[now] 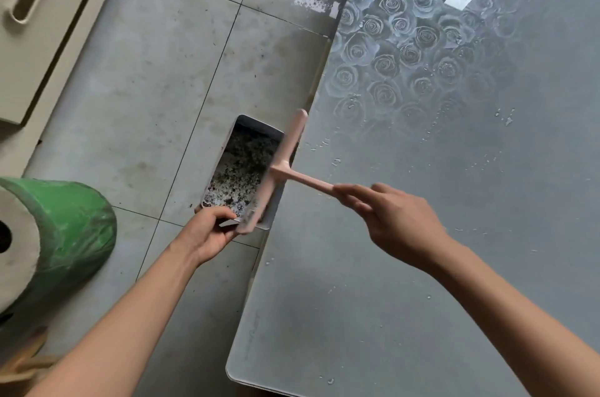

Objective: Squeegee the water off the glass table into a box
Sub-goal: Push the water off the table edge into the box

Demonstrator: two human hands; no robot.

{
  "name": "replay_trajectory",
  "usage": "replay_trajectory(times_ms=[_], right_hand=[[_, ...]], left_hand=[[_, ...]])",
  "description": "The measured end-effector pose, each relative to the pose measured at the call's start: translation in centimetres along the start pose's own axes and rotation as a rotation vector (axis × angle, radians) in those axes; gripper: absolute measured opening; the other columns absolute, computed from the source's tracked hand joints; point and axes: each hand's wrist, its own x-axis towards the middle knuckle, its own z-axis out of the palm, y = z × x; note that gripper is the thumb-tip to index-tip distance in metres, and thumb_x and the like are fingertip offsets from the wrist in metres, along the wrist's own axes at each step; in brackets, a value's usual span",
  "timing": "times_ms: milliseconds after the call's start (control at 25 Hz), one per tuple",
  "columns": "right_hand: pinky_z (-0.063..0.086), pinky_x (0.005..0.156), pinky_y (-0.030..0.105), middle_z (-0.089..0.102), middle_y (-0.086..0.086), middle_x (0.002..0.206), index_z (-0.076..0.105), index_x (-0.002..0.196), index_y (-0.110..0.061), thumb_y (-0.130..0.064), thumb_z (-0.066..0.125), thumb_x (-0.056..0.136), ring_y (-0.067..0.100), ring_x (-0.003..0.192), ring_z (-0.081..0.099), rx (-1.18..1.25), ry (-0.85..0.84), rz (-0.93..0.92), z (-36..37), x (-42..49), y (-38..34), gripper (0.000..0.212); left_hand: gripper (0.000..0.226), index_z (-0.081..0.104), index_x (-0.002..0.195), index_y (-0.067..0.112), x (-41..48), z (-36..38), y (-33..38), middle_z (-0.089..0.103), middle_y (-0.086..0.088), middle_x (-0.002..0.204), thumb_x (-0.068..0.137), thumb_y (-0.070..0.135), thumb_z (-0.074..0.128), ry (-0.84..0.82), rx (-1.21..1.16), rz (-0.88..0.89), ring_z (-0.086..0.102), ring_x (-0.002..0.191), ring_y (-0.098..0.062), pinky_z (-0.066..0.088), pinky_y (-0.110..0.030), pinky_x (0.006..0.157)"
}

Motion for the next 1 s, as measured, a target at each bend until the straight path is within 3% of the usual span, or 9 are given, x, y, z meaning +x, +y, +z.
replay_trajectory(times_ms=[80,240,400,560,640,720,840,920,1000], right_hand=[[0.044,0.063,0.034,0.05,-0.007,0.084,0.043,0.128,-0.055,-0.041,0.036,0.099,0.027,0.081,0.058,0.054,0.076,0.014,-0.4,0.3,-0.9,0.032],[0.049,0.07,0.038,0.064,-0.003,0.09,0.05,0.125,-0.05,-0.037,0.043,0.095,0.021,0.072,0.055,0.371,0.169,0.128,-1.9,-2.5,-0.8,0.034],[0.046,0.064,0.033,0.057,-0.013,0.074,0.055,0.124,-0.043,-0.028,0.048,0.096,0.02,0.067,0.057,0.489,0.157,0.19,-2.8,-4.5,-1.5,0.033],[0.039,0.052,0.014,0.057,-0.012,0.071,0.057,0.119,-0.043,-0.034,0.049,0.096,0.015,0.061,0.056,0.544,0.165,0.142,-6.1,-6.8,-5.1,0.026],[0.04,0.052,0.016,0.058,-0.01,0.072,0.056,0.12,-0.043,-0.037,0.049,0.096,0.012,0.062,0.056,0.582,0.171,0.102,-8.0,-7.3,-7.9,0.026],[0.041,0.054,0.019,0.059,-0.01,0.073,0.056,0.12,-0.045,-0.04,0.049,0.096,0.01,0.062,0.055,0.609,0.175,0.065,-9.9,-7.7,-10.9,0.025],[0.045,0.067,0.026,0.057,-0.01,0.083,0.054,0.124,-0.042,-0.036,0.052,0.095,0.011,0.073,0.054,0.625,0.182,0.006,-12.7,-8.5,-15.7,0.031],[0.044,0.074,0.029,0.055,-0.01,0.087,0.052,0.126,-0.043,-0.031,0.056,0.092,0.012,0.078,0.052,0.604,0.178,-0.011,-14.2,-8.8,-18.5,0.036],[0.047,0.07,0.03,0.057,-0.009,0.085,0.053,0.125,-0.043,-0.028,0.057,0.092,0.011,0.073,0.052,0.654,0.207,-0.001,-15.4,-8.2,-22.6,0.036]], left_hand=[[0.021,0.054,0.084,-0.009,-0.3,-0.5,-0.1,0.058,-0.022,0.093,0.085,-0.013,0.034,0.006,0.005,-0.007,0.06,0.085,-0.036,0.058,-0.046,0.066],[0.021,0.053,0.089,-0.003,-1.9,-2.3,-0.2,0.059,-0.025,0.098,0.083,-0.013,0.036,0.048,-0.088,0.009,0.06,0.087,-0.042,0.054,-0.057,0.068],[0.024,0.053,0.098,-0.002,-5.2,-3.5,0.2,0.062,-0.026,0.095,0.081,-0.011,0.038,0.071,-0.117,0.042,0.063,0.083,-0.045,0.056,-0.056,0.067],[0.03,0.052,0.106,0.001,-12.3,-4.7,1.9,0.06,-0.028,0.101,0.079,-0.007,0.04,0.041,-0.154,0.1,0.062,0.083,-0.05,0.058,-0.05,0.056],[0.029,0.048,0.108,0.003,-15.9,-5.7,3.2,0.059,-0.03,0.103,0.08,-0.004,0.041,0.024,-0.161,0.113,0.061,0.084,-0.053,0.057,-0.044,0.049],[0.03,0.046,0.111,0.004,-18.6,-7.0,5.0,0.058,-0.031,0.104,0.082,-0.001,0.042,0.015,-0.138,0.153,0.06,0.088,-0.053,0.058,-0.048,0.051],[0.017,0.047,0.099,0.005,-23.1,-9.9,8.5,0.056,-0.031,0.105,0.083,0.002,0.044,0.037,-0.057,0.187,0.058,0.093,-0.053,0.058,-0.052,0.054],[0.003,0.045,0.085,0.005,-25.3,-11.9,11.0,0.062,-0.029,0.091,0.084,0.007,0.047,0.072,-0.002,0.187,0.062,0.086,-0.053,0.058,-0.051,0.056],[0.01,0.047,0.082,0.005,-27.3,-14.7,15.0,0.066,-0.025,0.073,0.087,0.014,0.049,0.09,0.111,0.198,0.066,0.078,-0.05,0.058,-0.052,0.066]])
